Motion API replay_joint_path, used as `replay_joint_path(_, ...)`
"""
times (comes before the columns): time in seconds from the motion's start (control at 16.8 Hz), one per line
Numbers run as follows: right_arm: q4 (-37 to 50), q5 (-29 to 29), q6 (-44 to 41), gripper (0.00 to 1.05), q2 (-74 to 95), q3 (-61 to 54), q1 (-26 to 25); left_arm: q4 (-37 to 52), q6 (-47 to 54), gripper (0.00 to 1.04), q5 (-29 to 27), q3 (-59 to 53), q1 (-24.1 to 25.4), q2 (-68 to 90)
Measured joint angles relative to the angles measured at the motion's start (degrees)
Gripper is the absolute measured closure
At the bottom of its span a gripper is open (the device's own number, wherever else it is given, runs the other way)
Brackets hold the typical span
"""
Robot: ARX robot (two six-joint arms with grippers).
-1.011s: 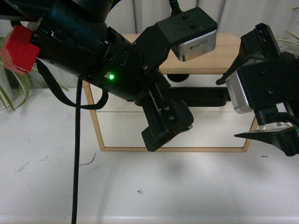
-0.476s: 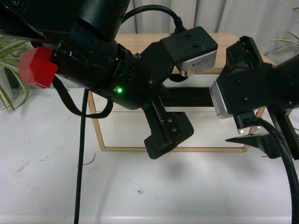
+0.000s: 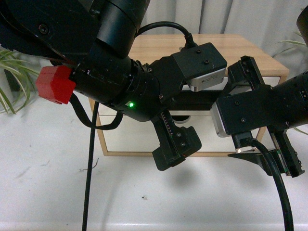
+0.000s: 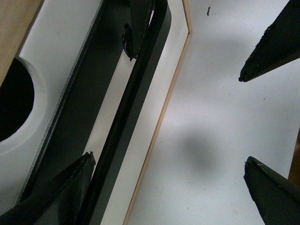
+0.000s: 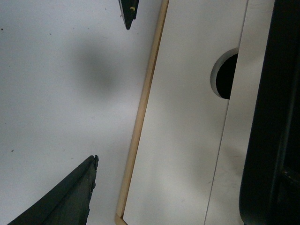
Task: Pull drawer
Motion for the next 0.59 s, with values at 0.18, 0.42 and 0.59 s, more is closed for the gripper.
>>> replay_joint_path(0.18,0.22,-0.31,0.42,0.06,-0.20,-0.52,-0.26,-0.20,0.17,0.07,0.11,-0.11,-0.26,0.00)
replay_joint_path(0.42,-0.96,-0.87,1.38,0.06,-2.10,-2.27,-0.37,-0.37,0.20,0.07,0.92,-0.72,-0.92,-0.09)
replay_joint_path(0.59,-1.57,-1.09,2.47,0.06,-4.72,-5.18,-0.37,-0.31,0.15,0.07,1.60,-3.26,-1.53,-1.99)
